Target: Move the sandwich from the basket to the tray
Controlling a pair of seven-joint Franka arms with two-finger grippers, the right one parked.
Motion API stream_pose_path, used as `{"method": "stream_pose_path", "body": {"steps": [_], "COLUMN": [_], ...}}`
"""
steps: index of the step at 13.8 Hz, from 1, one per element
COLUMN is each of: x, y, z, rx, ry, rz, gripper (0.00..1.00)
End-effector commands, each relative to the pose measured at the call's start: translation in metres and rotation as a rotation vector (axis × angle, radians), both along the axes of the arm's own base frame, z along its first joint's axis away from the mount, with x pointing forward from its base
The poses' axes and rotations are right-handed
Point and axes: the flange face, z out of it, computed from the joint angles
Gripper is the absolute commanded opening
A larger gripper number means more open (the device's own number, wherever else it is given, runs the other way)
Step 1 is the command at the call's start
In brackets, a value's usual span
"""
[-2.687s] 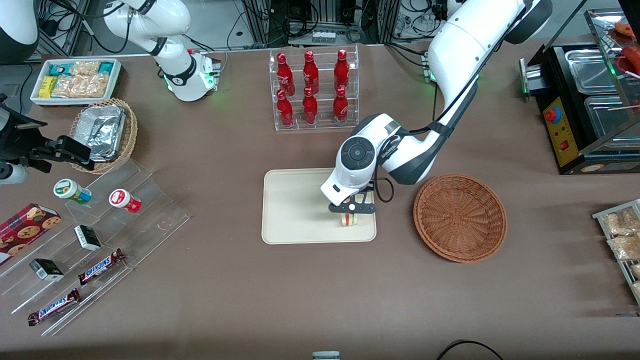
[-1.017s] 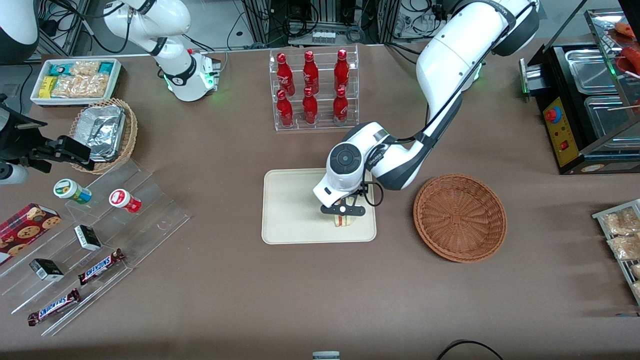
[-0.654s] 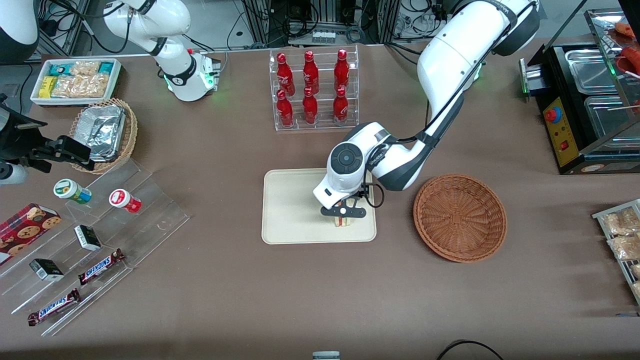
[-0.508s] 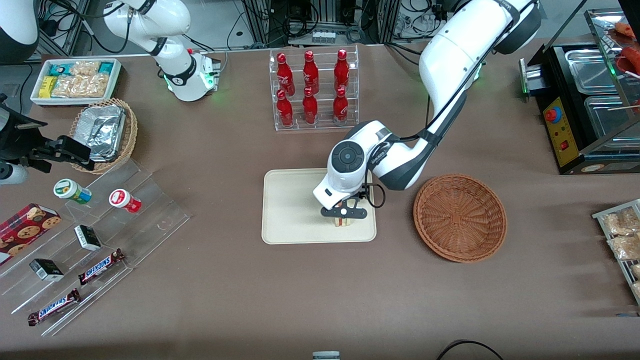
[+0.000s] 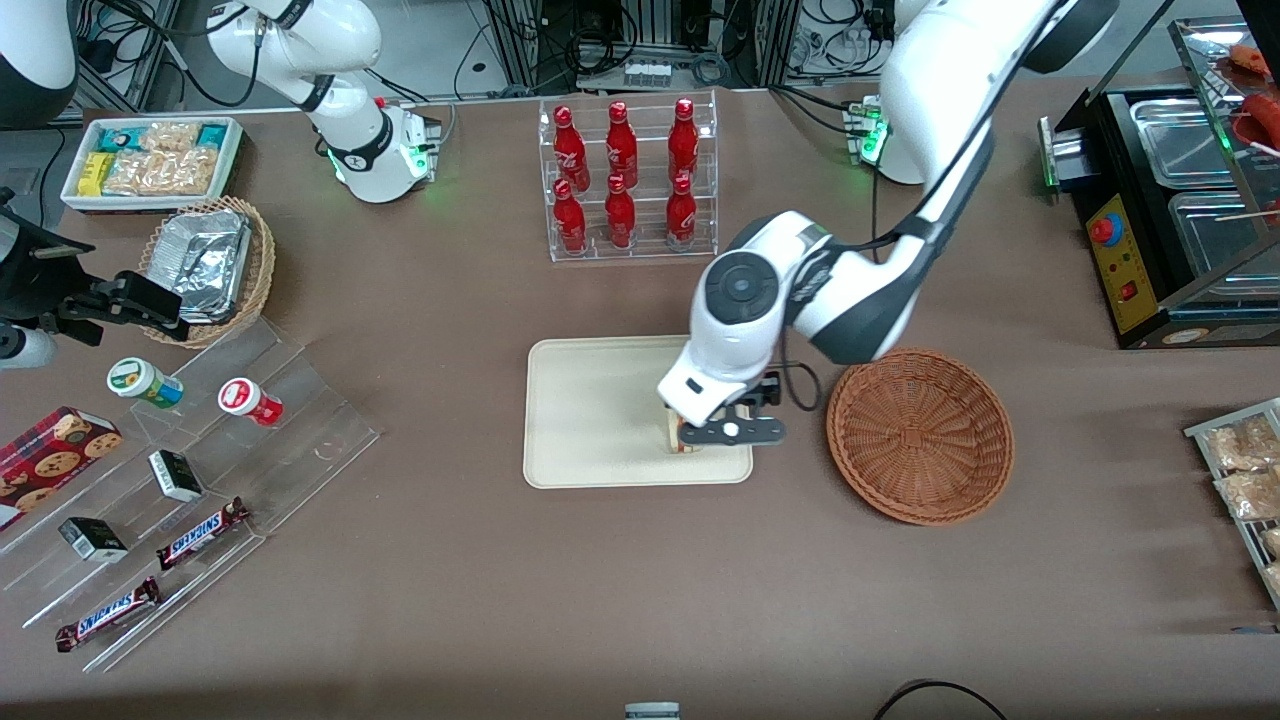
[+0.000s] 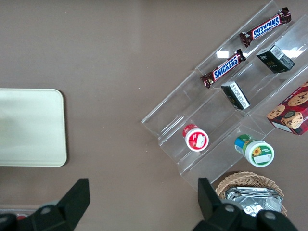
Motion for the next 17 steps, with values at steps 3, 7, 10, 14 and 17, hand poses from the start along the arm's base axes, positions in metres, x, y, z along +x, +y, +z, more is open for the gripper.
{"method": "stream_pose_path", "body": {"steps": [3,7,10,14,17], "x": [0.021,0.041,0.042,0.041,0.039], "y": [0.051,0.108,0.139,0.185,0.218], "z": [0.051,0.089,0.127,0.168,0.187], "rx": [0.01,0.051,0.076,0.099,0.118], "ry": [-0.01,0.015,-0.03,-0.052,-0.045], "rz": [0.101,0.164,0.103,0.155,0.13], "gripper": [1.0,1.0,1.0,1.0,1.0]}}
